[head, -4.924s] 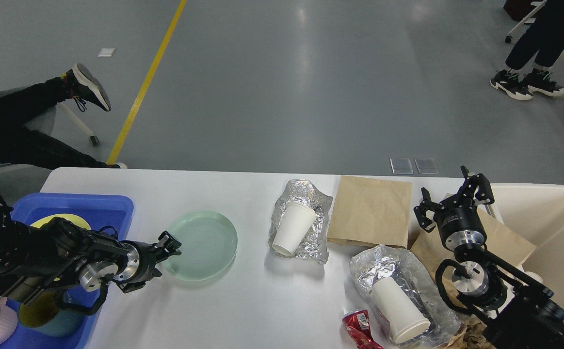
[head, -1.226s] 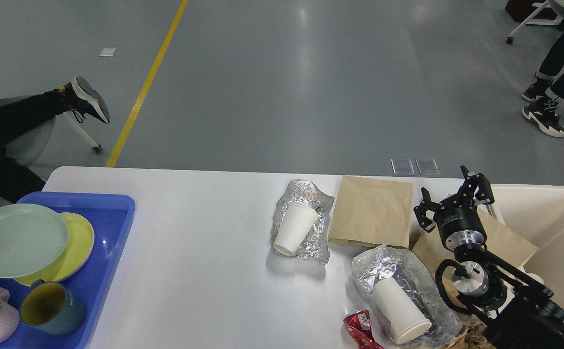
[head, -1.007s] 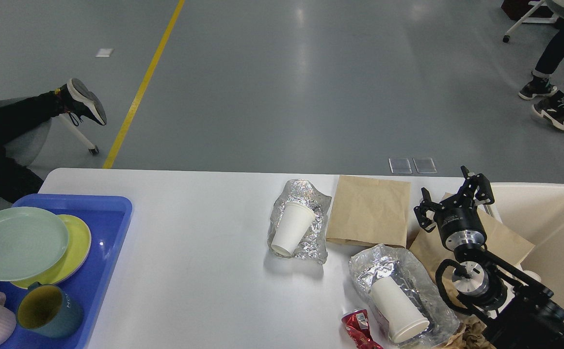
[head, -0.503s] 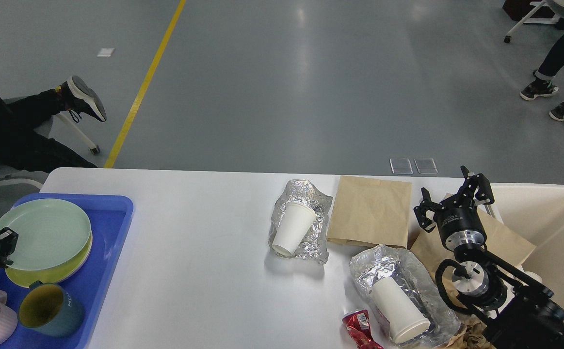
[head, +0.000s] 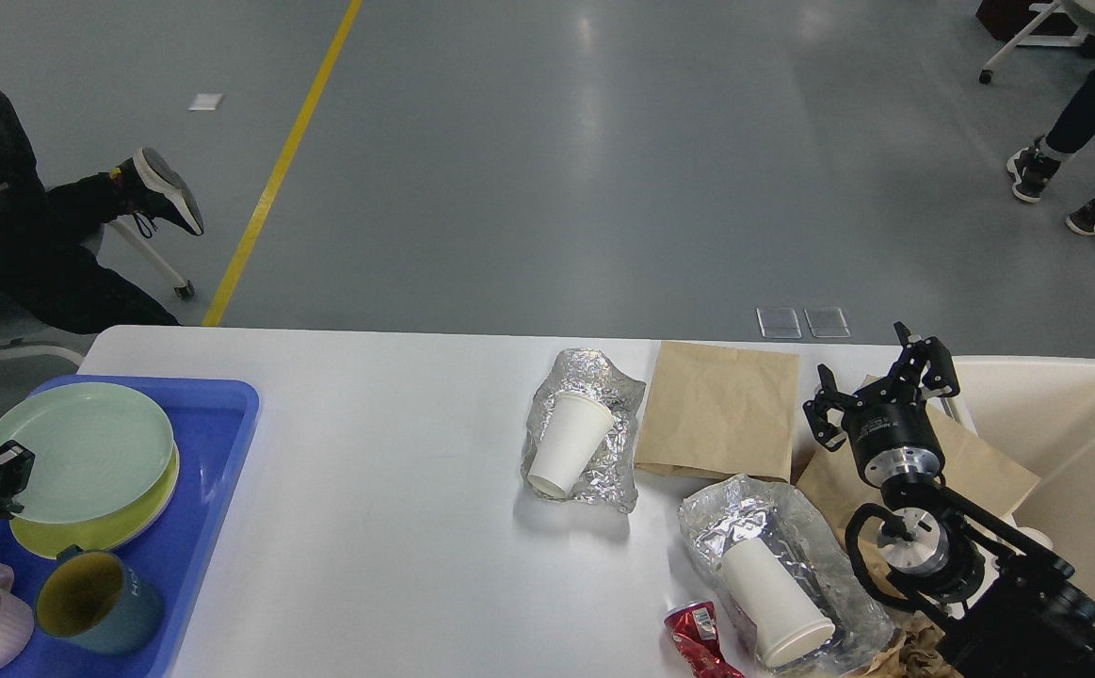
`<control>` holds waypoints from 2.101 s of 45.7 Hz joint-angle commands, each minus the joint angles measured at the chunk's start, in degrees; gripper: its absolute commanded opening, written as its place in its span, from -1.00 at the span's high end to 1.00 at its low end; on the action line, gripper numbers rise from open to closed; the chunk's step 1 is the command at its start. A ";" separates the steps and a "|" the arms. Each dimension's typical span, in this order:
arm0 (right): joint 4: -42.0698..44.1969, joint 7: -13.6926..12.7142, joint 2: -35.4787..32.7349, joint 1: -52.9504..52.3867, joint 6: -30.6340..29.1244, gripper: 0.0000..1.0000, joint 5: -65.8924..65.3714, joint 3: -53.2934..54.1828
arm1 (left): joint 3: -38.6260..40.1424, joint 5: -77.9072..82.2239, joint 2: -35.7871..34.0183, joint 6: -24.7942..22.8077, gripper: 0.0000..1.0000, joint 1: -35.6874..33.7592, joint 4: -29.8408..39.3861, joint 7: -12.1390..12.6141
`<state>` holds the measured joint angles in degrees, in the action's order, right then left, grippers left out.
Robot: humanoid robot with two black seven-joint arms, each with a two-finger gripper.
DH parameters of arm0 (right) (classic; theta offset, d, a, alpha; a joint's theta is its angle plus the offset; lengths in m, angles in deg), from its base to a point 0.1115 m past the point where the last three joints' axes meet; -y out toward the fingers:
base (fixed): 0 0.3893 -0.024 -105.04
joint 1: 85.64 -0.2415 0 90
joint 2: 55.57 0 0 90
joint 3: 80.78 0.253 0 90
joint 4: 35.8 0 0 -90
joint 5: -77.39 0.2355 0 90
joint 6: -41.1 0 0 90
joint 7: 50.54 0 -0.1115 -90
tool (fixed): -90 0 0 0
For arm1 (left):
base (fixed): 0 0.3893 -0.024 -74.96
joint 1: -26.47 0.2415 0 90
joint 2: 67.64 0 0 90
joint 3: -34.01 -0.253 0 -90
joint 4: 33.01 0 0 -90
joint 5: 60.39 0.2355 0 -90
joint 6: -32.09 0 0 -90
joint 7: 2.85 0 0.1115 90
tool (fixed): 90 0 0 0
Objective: Tidy desktop
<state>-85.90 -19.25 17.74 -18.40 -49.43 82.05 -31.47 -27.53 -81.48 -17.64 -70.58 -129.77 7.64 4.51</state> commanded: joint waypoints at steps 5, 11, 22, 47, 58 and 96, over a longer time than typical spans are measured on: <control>0.00 0.00 -0.02 0.00 0.00 -1.00 0.00 0.00 | 0.01 -0.09 -0.88 -0.08 1.00 -0.21 2.41 -0.15; 0.00 0.00 -0.01 0.00 0.00 -1.00 0.00 0.00 | 0.01 0.00 -1.05 0.71 1.00 -0.21 2.41 -0.06; 0.00 0.00 -0.02 0.00 0.00 -1.00 0.00 0.00 | 0.10 0.17 -1.05 0.62 -0.99 -0.56 1.53 -0.94; 0.00 0.00 0.07 0.00 0.00 -1.00 0.00 0.00 | 1.59 0.26 -3.16 -2.98 -0.99 -6.87 1.71 -0.77; 0.09 0.00 -0.02 0.00 0.00 -1.00 0.00 0.00 | 28.98 0.26 -12.73 -3.86 -0.99 -4.34 1.97 -1.12; -0.09 0.00 -0.02 0.00 0.00 -1.00 0.00 0.00 | 136.40 19.57 13.61 -0.34 -0.99 54.45 28.78 -8.59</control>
<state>-85.89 -19.25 17.74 -18.40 -49.42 82.05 -31.47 98.18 -72.56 -10.86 -71.48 -83.06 32.60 -1.66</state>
